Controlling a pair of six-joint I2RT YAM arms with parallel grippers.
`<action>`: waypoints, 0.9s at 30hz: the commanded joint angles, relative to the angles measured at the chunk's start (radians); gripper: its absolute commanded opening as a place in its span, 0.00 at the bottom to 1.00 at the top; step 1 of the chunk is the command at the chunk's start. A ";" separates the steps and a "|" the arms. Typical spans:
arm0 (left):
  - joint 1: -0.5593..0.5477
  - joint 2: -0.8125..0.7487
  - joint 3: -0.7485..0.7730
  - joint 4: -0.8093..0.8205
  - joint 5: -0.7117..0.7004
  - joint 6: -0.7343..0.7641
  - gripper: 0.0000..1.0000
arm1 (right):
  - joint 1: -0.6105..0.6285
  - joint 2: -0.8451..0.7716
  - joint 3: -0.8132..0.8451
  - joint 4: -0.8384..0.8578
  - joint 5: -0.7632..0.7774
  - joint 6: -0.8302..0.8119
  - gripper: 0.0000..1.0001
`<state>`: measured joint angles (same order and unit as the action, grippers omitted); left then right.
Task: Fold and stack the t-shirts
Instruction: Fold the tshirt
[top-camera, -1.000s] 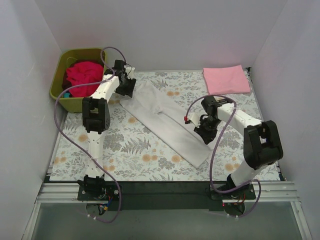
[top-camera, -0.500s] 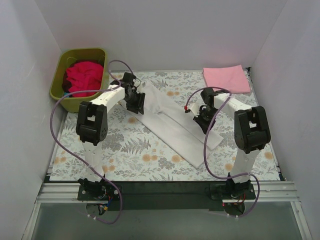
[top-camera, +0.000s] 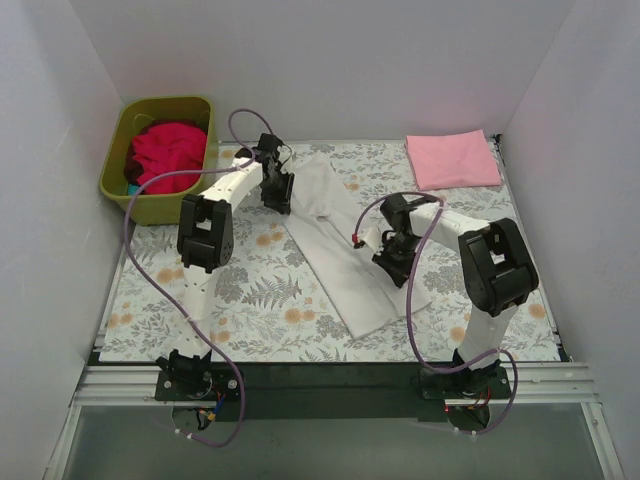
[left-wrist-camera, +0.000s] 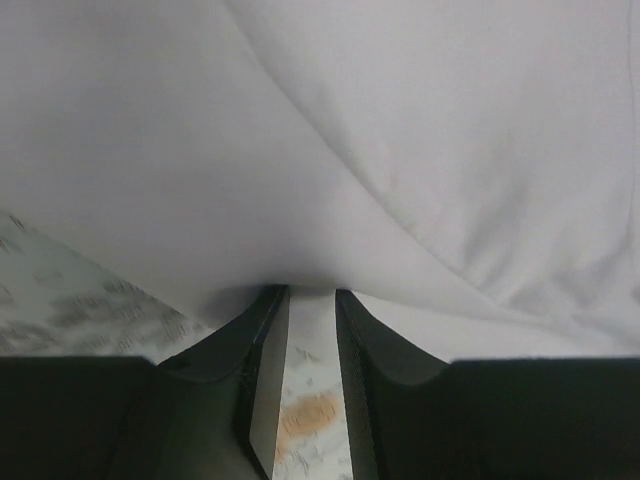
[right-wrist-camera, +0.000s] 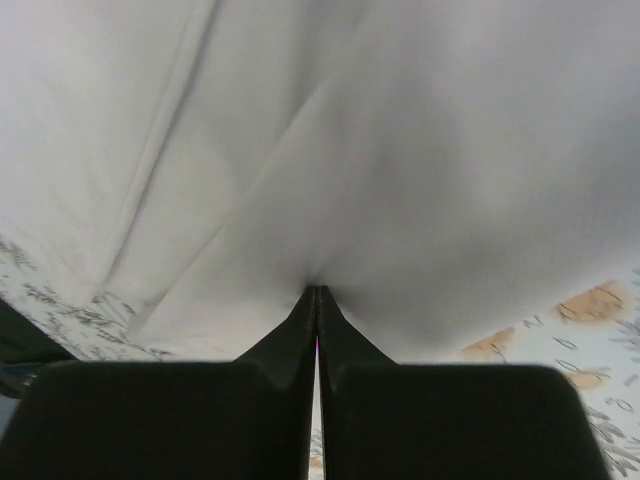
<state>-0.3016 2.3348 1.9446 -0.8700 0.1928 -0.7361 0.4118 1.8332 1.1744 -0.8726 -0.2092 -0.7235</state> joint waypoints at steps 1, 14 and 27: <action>0.070 0.179 0.257 -0.050 -0.075 0.037 0.25 | 0.125 0.012 -0.047 -0.015 -0.105 0.061 0.01; 0.093 -0.106 0.147 0.082 0.252 0.087 0.52 | 0.159 0.006 0.422 -0.117 -0.472 0.191 0.20; 0.061 -0.261 -0.193 0.138 0.231 0.029 0.50 | 0.030 0.422 0.960 0.041 -0.200 0.378 0.01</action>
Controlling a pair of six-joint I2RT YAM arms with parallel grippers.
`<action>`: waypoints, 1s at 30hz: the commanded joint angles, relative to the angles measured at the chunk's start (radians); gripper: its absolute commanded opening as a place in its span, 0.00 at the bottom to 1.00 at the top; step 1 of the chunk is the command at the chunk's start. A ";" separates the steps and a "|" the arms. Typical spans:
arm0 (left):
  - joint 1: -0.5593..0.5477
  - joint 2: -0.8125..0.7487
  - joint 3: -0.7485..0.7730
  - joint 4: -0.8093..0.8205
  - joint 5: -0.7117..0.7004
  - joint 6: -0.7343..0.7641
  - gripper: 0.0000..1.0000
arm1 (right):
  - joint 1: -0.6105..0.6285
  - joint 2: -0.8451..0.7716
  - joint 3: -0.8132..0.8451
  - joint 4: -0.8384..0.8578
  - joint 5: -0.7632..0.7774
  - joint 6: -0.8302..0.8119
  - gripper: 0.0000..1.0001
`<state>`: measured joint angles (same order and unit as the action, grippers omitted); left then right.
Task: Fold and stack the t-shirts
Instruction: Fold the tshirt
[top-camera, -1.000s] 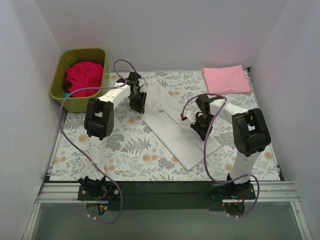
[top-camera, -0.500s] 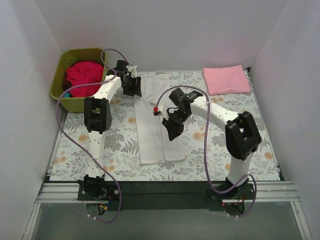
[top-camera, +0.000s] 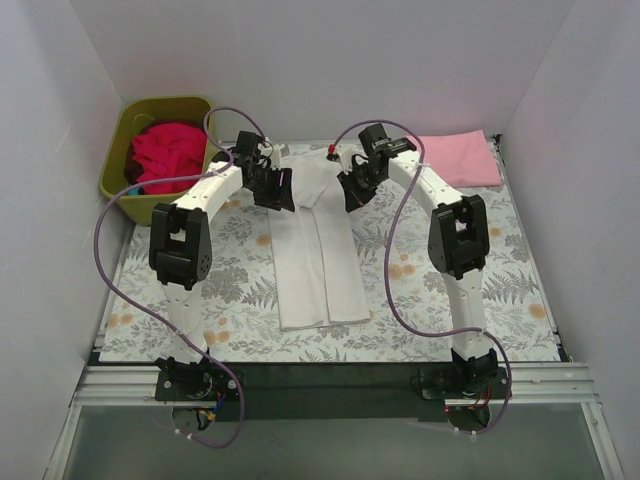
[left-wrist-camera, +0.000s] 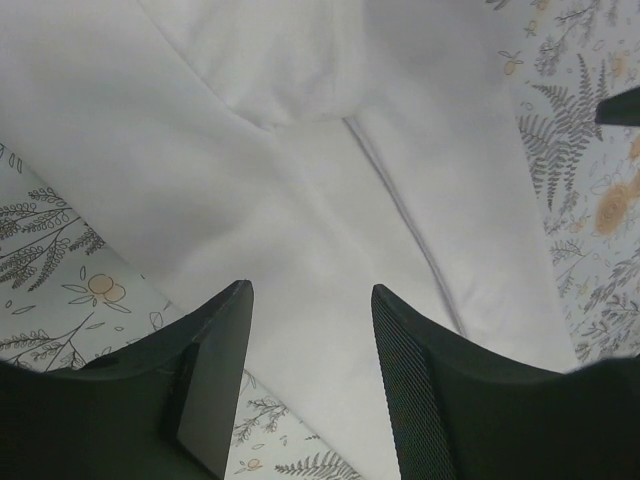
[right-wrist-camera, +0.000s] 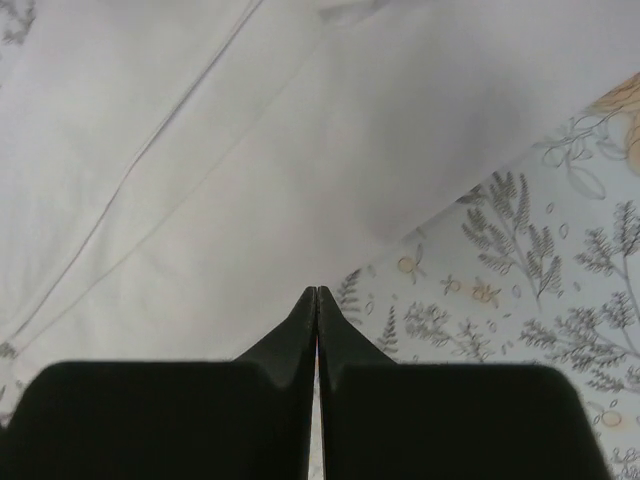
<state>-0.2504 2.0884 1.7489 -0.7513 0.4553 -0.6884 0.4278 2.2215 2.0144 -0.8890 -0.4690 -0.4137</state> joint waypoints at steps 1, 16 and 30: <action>0.008 -0.004 0.011 0.018 -0.041 -0.017 0.50 | 0.014 0.070 0.145 0.093 0.082 0.073 0.01; 0.013 0.067 0.072 0.040 -0.112 -0.028 0.49 | 0.012 0.240 0.176 0.392 0.151 0.226 0.01; 0.022 0.117 0.126 0.021 -0.125 -0.030 0.49 | -0.104 0.287 0.093 0.355 0.230 0.404 0.01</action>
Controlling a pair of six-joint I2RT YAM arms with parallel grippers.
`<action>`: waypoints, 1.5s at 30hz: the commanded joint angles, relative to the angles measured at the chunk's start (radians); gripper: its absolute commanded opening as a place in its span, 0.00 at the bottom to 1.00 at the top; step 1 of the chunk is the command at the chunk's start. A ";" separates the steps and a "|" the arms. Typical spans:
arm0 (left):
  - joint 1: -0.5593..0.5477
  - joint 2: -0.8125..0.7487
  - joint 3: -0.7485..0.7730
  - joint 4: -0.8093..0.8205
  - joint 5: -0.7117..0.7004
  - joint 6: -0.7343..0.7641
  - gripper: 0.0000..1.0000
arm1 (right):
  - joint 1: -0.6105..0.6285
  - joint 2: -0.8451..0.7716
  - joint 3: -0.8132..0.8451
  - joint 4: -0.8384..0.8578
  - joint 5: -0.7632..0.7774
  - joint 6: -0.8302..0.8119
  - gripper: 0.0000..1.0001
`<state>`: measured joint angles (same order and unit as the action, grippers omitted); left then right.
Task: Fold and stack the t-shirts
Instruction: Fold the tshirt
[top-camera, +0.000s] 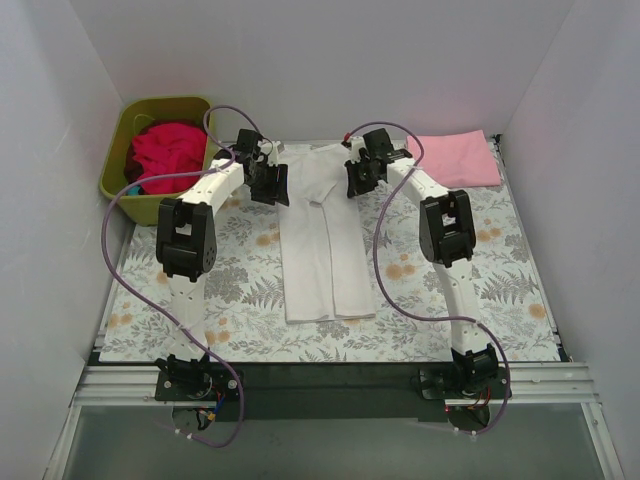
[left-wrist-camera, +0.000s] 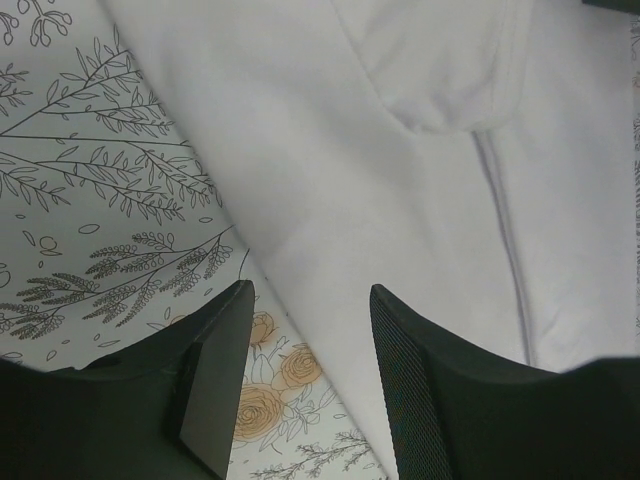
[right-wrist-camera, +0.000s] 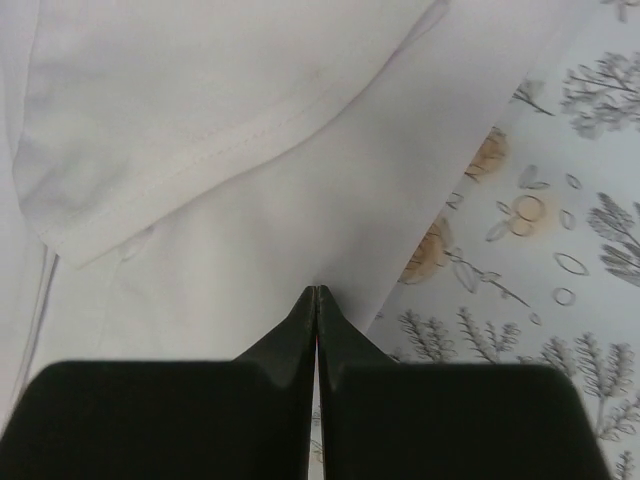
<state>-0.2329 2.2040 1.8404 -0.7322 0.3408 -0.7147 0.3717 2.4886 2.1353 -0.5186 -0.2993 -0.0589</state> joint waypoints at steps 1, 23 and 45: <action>0.004 0.003 0.036 0.004 -0.008 -0.003 0.49 | -0.056 0.015 -0.043 -0.017 0.063 0.051 0.01; 0.010 -0.271 -0.061 0.128 0.144 0.080 0.88 | -0.094 -0.327 0.003 -0.020 -0.069 -0.145 0.67; -0.164 -1.072 -0.870 0.025 0.354 0.712 0.98 | 0.205 -1.227 -0.955 -0.182 0.019 -0.883 0.98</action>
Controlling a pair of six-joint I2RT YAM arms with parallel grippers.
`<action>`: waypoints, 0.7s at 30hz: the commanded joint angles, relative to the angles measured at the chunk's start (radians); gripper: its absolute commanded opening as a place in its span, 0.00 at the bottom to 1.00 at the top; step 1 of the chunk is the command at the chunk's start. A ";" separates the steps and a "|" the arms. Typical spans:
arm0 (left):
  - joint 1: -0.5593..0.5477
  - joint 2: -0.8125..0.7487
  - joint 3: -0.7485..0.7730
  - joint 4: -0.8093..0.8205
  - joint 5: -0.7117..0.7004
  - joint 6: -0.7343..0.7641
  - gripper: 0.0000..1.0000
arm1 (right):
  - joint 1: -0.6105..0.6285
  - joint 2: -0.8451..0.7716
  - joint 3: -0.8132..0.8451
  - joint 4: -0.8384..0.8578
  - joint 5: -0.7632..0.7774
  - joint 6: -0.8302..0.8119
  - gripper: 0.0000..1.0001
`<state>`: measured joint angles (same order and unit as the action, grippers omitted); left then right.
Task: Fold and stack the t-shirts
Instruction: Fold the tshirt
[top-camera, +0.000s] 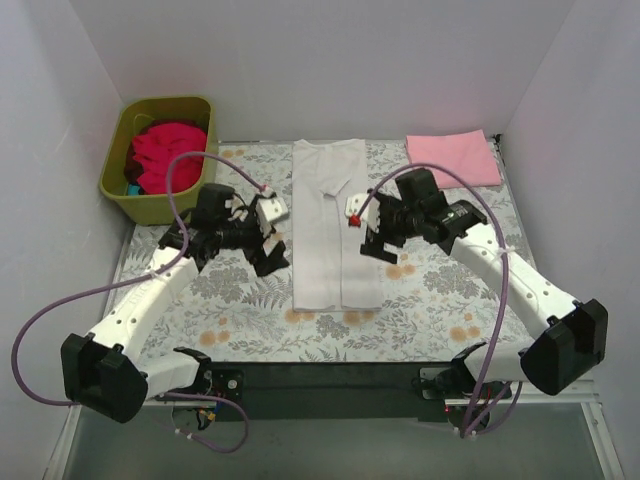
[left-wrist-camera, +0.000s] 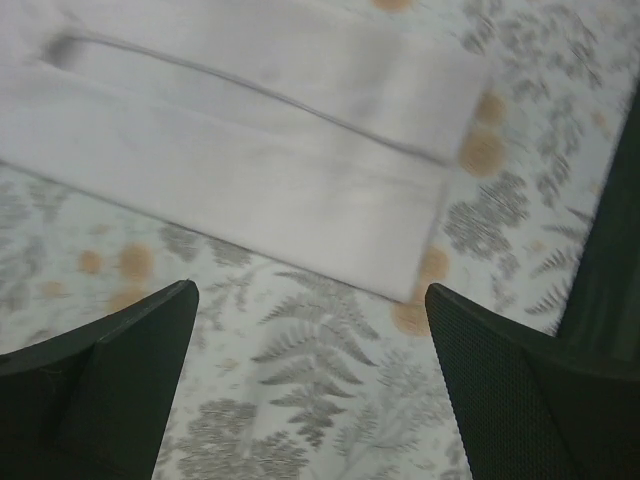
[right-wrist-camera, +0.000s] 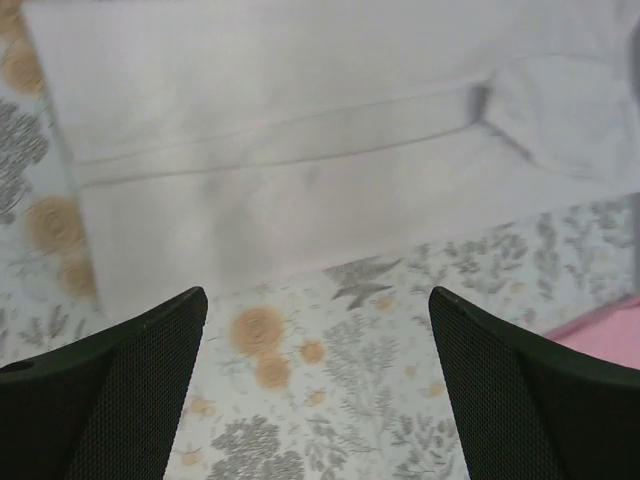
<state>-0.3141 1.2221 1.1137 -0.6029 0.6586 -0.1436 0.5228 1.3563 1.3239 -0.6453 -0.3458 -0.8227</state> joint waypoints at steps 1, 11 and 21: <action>-0.138 -0.114 -0.185 -0.104 0.036 0.168 0.97 | 0.093 -0.115 -0.187 -0.056 0.065 -0.119 0.98; -0.352 -0.139 -0.485 0.123 -0.042 0.130 0.63 | 0.197 -0.212 -0.606 0.186 0.018 -0.116 0.69; -0.393 -0.038 -0.552 0.296 -0.137 0.231 0.47 | 0.243 -0.209 -0.755 0.331 0.021 -0.167 0.49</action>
<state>-0.6994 1.1725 0.5632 -0.4053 0.5529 0.0376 0.7544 1.1595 0.5949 -0.3931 -0.3157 -0.9623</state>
